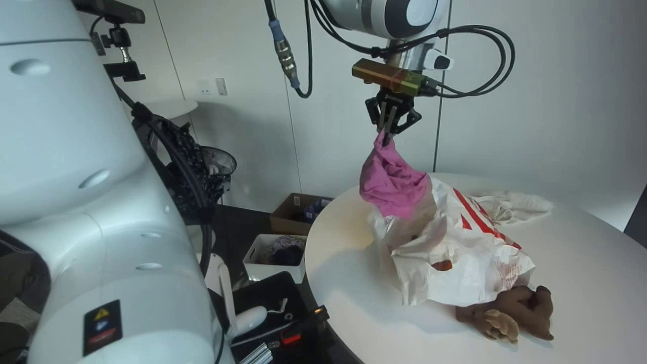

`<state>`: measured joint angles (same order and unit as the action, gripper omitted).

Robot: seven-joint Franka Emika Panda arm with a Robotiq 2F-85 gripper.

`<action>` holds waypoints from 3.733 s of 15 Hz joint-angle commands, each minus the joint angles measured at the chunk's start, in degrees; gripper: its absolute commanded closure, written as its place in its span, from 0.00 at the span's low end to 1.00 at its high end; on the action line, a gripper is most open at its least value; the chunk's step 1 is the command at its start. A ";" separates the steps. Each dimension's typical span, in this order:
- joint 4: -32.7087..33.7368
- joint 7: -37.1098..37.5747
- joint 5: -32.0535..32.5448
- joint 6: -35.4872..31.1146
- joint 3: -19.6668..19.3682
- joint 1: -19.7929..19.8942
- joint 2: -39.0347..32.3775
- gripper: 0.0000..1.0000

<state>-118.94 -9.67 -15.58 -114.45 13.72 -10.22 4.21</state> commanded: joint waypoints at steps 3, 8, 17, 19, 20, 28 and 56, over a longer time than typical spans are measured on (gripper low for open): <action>-1.59 -4.50 -3.80 -8.95 1.99 -5.49 1.94 0.97; -2.90 -7.13 -6.28 -19.30 3.69 -8.12 -4.24 0.96; -0.50 -5.35 -2.91 -31.83 7.68 -9.15 -18.25 0.97; 0.78 -5.64 -3.00 -31.48 8.87 -9.20 -20.55 0.97; 1.02 -5.49 -2.31 -31.58 9.34 -9.56 -21.25 0.97; 2.55 -5.14 4.18 -31.99 10.10 -10.50 -25.74 0.59; -13.13 8.24 32.64 -25.12 -5.12 -3.30 -15.79 0.00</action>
<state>-131.36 -6.66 6.28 -141.88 11.30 -11.45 -11.49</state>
